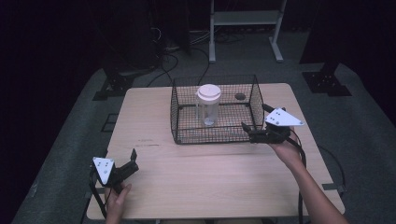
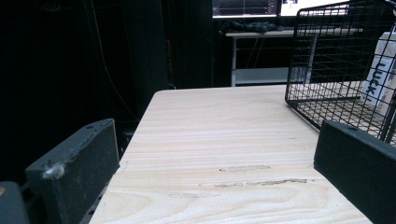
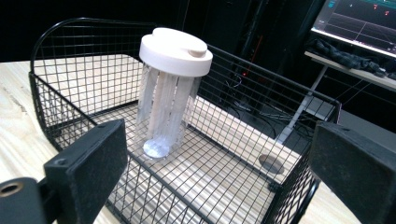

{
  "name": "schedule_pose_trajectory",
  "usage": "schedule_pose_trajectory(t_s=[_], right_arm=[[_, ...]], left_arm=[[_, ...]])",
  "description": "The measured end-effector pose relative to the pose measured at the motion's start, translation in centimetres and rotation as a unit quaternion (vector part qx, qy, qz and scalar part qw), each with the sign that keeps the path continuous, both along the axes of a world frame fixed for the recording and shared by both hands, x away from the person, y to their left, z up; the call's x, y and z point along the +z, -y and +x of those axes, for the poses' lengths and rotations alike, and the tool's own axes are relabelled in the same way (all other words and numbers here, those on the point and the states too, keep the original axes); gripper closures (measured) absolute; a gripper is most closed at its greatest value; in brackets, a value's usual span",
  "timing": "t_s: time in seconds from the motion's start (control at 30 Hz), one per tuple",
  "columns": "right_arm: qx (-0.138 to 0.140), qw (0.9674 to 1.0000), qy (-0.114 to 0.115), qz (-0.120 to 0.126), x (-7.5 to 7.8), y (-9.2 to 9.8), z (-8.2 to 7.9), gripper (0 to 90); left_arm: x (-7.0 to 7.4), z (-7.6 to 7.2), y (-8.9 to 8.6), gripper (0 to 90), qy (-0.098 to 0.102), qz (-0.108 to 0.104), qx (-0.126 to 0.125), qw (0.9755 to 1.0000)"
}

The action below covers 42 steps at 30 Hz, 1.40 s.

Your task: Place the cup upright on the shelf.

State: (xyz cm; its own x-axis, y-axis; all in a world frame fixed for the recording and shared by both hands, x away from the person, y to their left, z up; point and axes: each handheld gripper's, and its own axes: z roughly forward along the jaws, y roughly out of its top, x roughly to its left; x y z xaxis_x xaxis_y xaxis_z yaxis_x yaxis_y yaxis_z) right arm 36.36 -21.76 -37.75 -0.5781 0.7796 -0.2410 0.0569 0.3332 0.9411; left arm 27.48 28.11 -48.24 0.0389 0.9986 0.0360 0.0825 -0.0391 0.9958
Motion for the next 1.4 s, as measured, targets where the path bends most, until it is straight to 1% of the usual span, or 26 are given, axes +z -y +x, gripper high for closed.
schedule_pose_trajectory(t_s=[0.1, 0.13, 0.2, 0.3, 0.37, 0.4, 0.57, 0.63, 0.73, 0.83, 0.9, 1.1, 1.4], right_arm=[[-0.001, 1.0000, -0.006, -0.002, -0.3, 0.2, -0.3, 3.8], [0.000, 1.0000, -0.003, 0.001, -0.4, 0.3, -0.5, 3.9], [0.000, 1.0000, -0.005, -0.001, -0.5, 0.5, -0.6, 3.9], [0.001, 1.0000, -0.006, 0.003, -0.8, 0.7, -1.0, 3.9], [-0.001, 1.0000, -0.009, -0.001, -1.0, 0.8, -1.2, 3.9], [0.000, 1.0000, -0.006, 0.003, -1.1, 0.9, -1.4, 3.9], [0.002, 0.9999, -0.013, 0.002, -1.6, 1.3, -1.8, 3.9], [-0.003, 0.9999, -0.017, 0.000, -1.8, 1.5, -2.0, 3.9], [-0.005, 0.9999, -0.013, 0.000, -2.1, 1.8, -2.3, 3.9], [-0.008, 0.9999, -0.015, -0.001, -2.3, 2.1, -2.6, 3.9], [-0.010, 0.9998, -0.016, 0.005, -2.4, 2.4, -2.8, 3.9], [-0.014, 0.9997, -0.017, 0.008, -2.8, 3.2, -3.6, 3.9], [-0.022, 0.9994, -0.024, 0.013, -4.0, 4.3, -4.6, 3.9]], left_arm=[[0.0, 0.0, 0.0, 0.0, -0.001, 0.002, 0.000, 1.0000], [0.0, 0.0, 0.0, 0.0, 0.000, 0.002, 0.000, 1.0000], [0.0, 0.0, 0.0, 0.0, 0.000, 0.002, -0.001, 1.0000], [0.0, 0.0, 0.0, 0.0, 0.000, 0.001, -0.001, 1.0000], [0.0, 0.0, 0.0, 0.0, -0.001, 0.003, -0.001, 1.0000], [0.0, 0.0, 0.0, 0.0, 0.000, 0.002, -0.001, 1.0000], [0.0, 0.0, 0.0, 0.0, -0.001, 0.003, 0.000, 1.0000], [0.0, 0.0, 0.0, 0.0, -0.001, 0.003, 0.000, 1.0000], [0.0, 0.0, 0.0, 0.0, -0.001, 0.002, 0.000, 1.0000], [0.0, 0.0, 0.1, 0.0, -0.001, 0.003, 0.000, 1.0000], [0.0, 0.0, 0.0, 0.0, 0.000, 0.003, 0.000, 1.0000], [0.0, 0.0, 0.1, 0.0, -0.001, 0.003, 0.000, 1.0000], [0.0, 0.0, 0.1, 0.0, -0.001, 0.003, 0.001, 1.0000]])
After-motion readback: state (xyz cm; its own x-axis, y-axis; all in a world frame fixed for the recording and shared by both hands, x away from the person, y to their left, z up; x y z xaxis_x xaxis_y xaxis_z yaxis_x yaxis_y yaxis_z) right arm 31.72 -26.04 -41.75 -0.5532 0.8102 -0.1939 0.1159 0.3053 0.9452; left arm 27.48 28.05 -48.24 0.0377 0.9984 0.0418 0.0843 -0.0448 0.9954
